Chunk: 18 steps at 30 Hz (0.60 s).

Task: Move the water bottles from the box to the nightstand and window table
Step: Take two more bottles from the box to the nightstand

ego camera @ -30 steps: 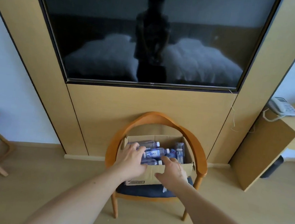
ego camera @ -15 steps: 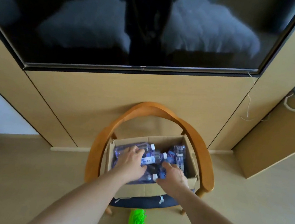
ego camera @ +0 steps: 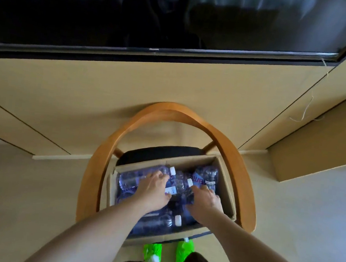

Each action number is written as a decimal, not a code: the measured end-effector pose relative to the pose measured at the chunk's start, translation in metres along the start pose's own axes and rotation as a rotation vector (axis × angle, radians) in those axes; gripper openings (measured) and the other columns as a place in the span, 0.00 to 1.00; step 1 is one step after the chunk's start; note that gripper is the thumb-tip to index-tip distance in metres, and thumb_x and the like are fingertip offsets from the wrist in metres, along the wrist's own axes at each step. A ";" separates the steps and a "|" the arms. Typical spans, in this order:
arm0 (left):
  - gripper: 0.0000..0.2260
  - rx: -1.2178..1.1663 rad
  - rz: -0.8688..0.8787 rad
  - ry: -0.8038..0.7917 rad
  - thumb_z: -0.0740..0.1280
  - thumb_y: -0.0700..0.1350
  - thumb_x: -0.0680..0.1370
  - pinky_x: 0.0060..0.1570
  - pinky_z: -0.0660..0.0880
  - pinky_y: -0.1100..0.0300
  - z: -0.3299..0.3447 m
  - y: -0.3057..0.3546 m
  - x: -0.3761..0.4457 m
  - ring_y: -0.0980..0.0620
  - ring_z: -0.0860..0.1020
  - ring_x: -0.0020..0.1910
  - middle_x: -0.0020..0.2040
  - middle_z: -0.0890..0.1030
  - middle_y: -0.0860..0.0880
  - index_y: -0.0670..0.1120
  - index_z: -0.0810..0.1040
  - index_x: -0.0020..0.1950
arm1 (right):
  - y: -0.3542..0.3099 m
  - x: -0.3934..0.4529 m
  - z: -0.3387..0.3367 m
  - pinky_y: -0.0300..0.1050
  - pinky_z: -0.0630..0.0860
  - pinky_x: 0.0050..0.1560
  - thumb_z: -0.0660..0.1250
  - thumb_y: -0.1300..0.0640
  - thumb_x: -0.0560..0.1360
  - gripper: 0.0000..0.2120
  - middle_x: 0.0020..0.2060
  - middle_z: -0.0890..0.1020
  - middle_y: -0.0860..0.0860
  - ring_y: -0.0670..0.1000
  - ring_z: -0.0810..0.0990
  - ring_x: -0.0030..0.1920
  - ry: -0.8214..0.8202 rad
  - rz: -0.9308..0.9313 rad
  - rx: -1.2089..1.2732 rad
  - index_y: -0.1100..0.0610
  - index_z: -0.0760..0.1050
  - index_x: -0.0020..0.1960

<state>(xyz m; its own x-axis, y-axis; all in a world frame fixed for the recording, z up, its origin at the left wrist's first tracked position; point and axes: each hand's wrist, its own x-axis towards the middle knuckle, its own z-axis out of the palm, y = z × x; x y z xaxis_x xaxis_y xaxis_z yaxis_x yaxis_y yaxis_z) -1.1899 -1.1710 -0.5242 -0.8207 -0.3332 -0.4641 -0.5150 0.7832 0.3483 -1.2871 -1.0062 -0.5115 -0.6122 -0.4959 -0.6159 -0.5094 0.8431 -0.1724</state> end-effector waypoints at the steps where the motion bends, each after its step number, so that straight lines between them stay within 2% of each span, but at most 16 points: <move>1: 0.27 -0.008 0.005 -0.019 0.70 0.55 0.78 0.65 0.73 0.49 0.005 -0.001 0.004 0.44 0.70 0.70 0.69 0.72 0.47 0.48 0.69 0.74 | 0.002 0.006 0.001 0.54 0.70 0.67 0.68 0.45 0.76 0.24 0.65 0.75 0.53 0.57 0.73 0.68 -0.013 -0.027 -0.050 0.48 0.70 0.70; 3: 0.29 -0.018 -0.003 -0.052 0.70 0.55 0.78 0.67 0.73 0.47 0.013 -0.003 0.013 0.43 0.68 0.72 0.71 0.72 0.46 0.47 0.68 0.76 | 0.006 0.020 0.003 0.53 0.69 0.66 0.67 0.45 0.76 0.22 0.64 0.76 0.53 0.57 0.73 0.67 -0.046 -0.084 -0.139 0.49 0.71 0.68; 6: 0.31 -0.043 -0.047 -0.086 0.70 0.54 0.79 0.69 0.71 0.46 0.022 -0.004 0.024 0.43 0.66 0.75 0.75 0.69 0.46 0.47 0.66 0.79 | 0.014 0.039 0.003 0.53 0.67 0.69 0.67 0.45 0.77 0.24 0.66 0.76 0.54 0.57 0.72 0.68 -0.099 -0.150 -0.244 0.50 0.71 0.71; 9: 0.30 -0.056 -0.089 -0.116 0.71 0.53 0.78 0.69 0.71 0.45 0.030 -0.002 0.036 0.43 0.66 0.75 0.76 0.69 0.47 0.48 0.66 0.78 | 0.022 0.059 0.002 0.53 0.62 0.73 0.66 0.49 0.77 0.23 0.67 0.75 0.56 0.58 0.71 0.68 -0.109 -0.275 -0.454 0.52 0.73 0.71; 12: 0.31 -0.013 -0.094 -0.165 0.72 0.52 0.78 0.69 0.71 0.44 0.041 0.003 0.045 0.42 0.66 0.74 0.76 0.69 0.48 0.47 0.66 0.78 | 0.023 0.070 0.003 0.59 0.55 0.77 0.64 0.52 0.79 0.20 0.67 0.76 0.59 0.61 0.70 0.70 -0.117 -0.410 -0.756 0.57 0.75 0.69; 15: 0.32 0.048 -0.116 -0.150 0.74 0.48 0.76 0.65 0.72 0.45 0.051 0.013 0.051 0.42 0.68 0.71 0.74 0.71 0.48 0.48 0.65 0.78 | 0.029 0.077 0.001 0.66 0.44 0.78 0.64 0.49 0.81 0.24 0.74 0.71 0.60 0.64 0.63 0.77 -0.188 -0.507 -1.043 0.57 0.72 0.74; 18: 0.40 0.169 -0.134 -0.153 0.76 0.44 0.72 0.62 0.72 0.44 0.060 0.020 0.055 0.41 0.67 0.68 0.73 0.70 0.49 0.49 0.59 0.80 | 0.044 0.085 0.001 0.67 0.41 0.79 0.67 0.48 0.80 0.27 0.78 0.66 0.60 0.65 0.57 0.79 -0.194 -0.605 -1.165 0.56 0.70 0.76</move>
<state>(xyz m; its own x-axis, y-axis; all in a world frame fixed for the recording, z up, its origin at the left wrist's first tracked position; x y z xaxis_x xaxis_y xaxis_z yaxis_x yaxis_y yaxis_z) -1.2303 -1.1421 -0.5911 -0.6943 -0.3668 -0.6192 -0.5576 0.8181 0.1406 -1.3609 -1.0111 -0.5727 -0.0609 -0.6076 -0.7919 -0.9464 -0.2170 0.2393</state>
